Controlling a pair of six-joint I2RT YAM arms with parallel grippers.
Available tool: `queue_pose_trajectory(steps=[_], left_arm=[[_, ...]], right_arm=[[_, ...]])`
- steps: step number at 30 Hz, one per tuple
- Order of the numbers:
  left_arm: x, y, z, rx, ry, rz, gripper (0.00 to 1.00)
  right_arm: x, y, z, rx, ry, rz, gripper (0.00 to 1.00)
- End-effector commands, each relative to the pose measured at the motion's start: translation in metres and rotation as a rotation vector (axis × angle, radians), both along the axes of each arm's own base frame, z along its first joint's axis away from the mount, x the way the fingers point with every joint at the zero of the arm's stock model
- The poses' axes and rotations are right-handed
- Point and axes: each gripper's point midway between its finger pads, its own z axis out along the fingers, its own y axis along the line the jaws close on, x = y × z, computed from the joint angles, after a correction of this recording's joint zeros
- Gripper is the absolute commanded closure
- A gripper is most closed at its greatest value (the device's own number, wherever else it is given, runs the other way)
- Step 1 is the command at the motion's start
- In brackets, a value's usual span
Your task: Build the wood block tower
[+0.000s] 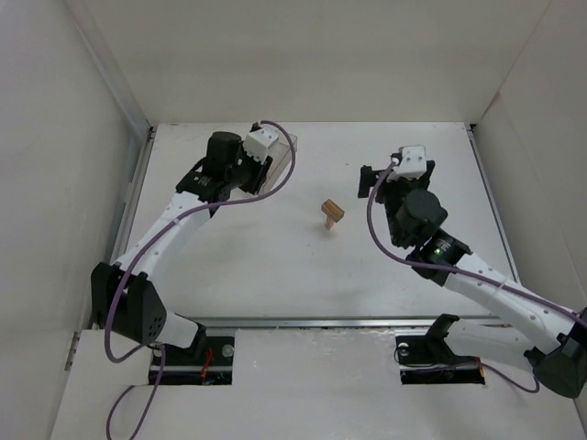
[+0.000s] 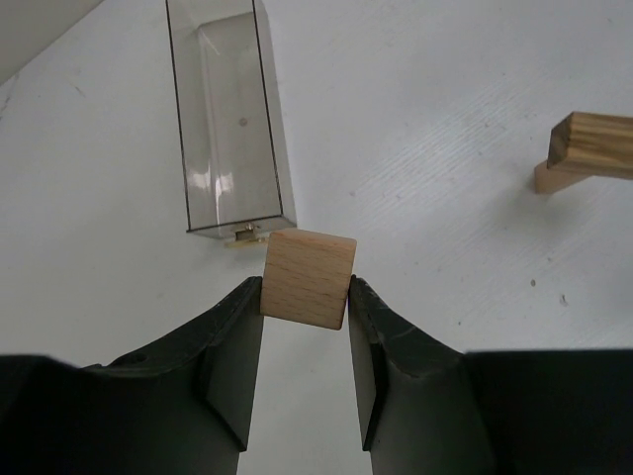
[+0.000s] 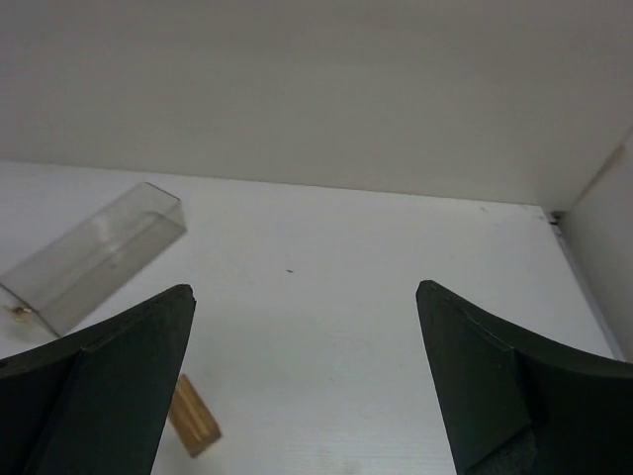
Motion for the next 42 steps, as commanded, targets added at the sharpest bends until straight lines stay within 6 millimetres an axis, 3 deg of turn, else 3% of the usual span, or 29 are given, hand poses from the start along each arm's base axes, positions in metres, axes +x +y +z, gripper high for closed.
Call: queue_pose_trajectory(steps=[1, 2, 4, 5, 7, 9, 12, 13, 16, 20, 21, 22, 23, 24, 25, 26, 27, 28, 30, 32, 37, 38, 42], left_arm=[[-0.015, 0.008, 0.026, -0.049, -0.087, 0.038, 0.92], [-0.021, 0.011, 0.015, -0.044, -0.074, 0.038, 0.92], [-0.029, 0.022, 0.02, -0.061, -0.094, 0.061, 0.92], [-0.032, 0.023, 0.02, -0.066, -0.104, 0.061, 0.91], [-0.041, 0.027, 0.012, -0.07, -0.097, 0.075, 0.91], [-0.044, 0.028, 0.005, -0.079, -0.092, 0.081, 0.91], [-0.048, 0.023, 0.006, -0.1, -0.113, 0.069, 0.91], [-0.05, 0.02, 0.006, -0.1, -0.112, 0.06, 0.91], [-0.054, 0.017, 0.005, -0.101, -0.112, 0.049, 0.91], [-0.05, 0.023, -0.002, -0.08, -0.125, 0.077, 0.91], [-0.05, 0.023, -0.002, -0.079, -0.125, 0.077, 0.91], [-0.049, 0.024, -0.002, -0.075, -0.128, 0.087, 0.91], [-0.049, 0.024, -0.01, -0.067, -0.111, 0.087, 0.91], [-0.049, 0.025, -0.01, -0.06, -0.115, 0.083, 0.91], [-0.049, 0.025, -0.01, -0.06, -0.115, 0.083, 0.91], [-0.049, 0.025, -0.01, -0.06, -0.115, 0.083, 0.91], [-0.05, 0.025, -0.018, -0.051, -0.097, 0.083, 0.91], [-0.048, 0.026, -0.016, -0.051, -0.107, 0.091, 0.91], [-0.047, 0.025, -0.02, -0.046, -0.097, 0.091, 0.91], [-0.046, 0.025, -0.016, -0.05, -0.105, 0.091, 0.91], [-0.045, 0.025, -0.016, -0.042, -0.109, 0.085, 0.91], [-0.045, 0.026, -0.016, -0.035, -0.113, 0.081, 0.91], [-0.043, 0.02, -0.01, -0.058, -0.133, 0.058, 0.91]], right_arm=[[-0.001, 0.027, 0.02, 0.197, 0.021, 0.112, 0.01], [-0.003, 0.031, 0.002, 0.234, 0.063, 0.108, 0.01], [-0.015, 0.023, -0.013, 0.366, 0.076, 0.055, 0.02], [-0.026, 0.029, -0.037, 0.373, 0.105, 0.057, 0.05], [-0.038, 0.019, -0.051, 0.474, 0.097, -0.03, 0.15], [-0.054, 0.031, -0.084, 0.474, 0.148, -0.049, 0.16], [-0.066, 0.05, -0.117, 0.491, 0.172, -0.09, 0.18], [-0.068, 0.055, -0.14, 0.44, 0.188, -0.126, 0.19], [-0.077, 0.068, -0.157, 0.419, 0.167, -0.177, 0.2], [-0.084, 0.093, -0.207, 0.315, 0.177, -0.192, 0.26], [-0.085, 0.096, -0.208, 0.337, 0.16, -0.206, 0.28], [-0.088, 0.091, -0.22, 0.311, 0.158, -0.215, 0.28], [-0.086, 0.097, -0.218, 0.346, 0.143, -0.229, 0.28], [-0.086, 0.101, -0.229, 0.439, 0.105, -0.238, 0.28], [-0.089, 0.086, -0.234, 0.333, 0.102, -0.254, 0.28], [-0.088, 0.096, -0.23, 0.347, 0.084, -0.246, 0.28], [-0.088, 0.095, -0.248, 0.279, 0.076, -0.25, 0.28], [-0.084, 0.104, -0.247, 0.491, 0.023, -0.229, 0.28], [-0.087, 0.098, -0.247, 0.286, 0.005, -0.171, 0.28], [-0.089, 0.103, -0.245, 0.297, -0.003, -0.149, 0.21], [-0.092, 0.086, -0.2, 0.394, -0.059, -0.089, 0.17], [-0.093, 0.081, -0.183, 0.42, -0.074, -0.083, 0.17], [-0.099, 0.078, -0.157, 0.34, -0.087, -0.074, 0.17]])
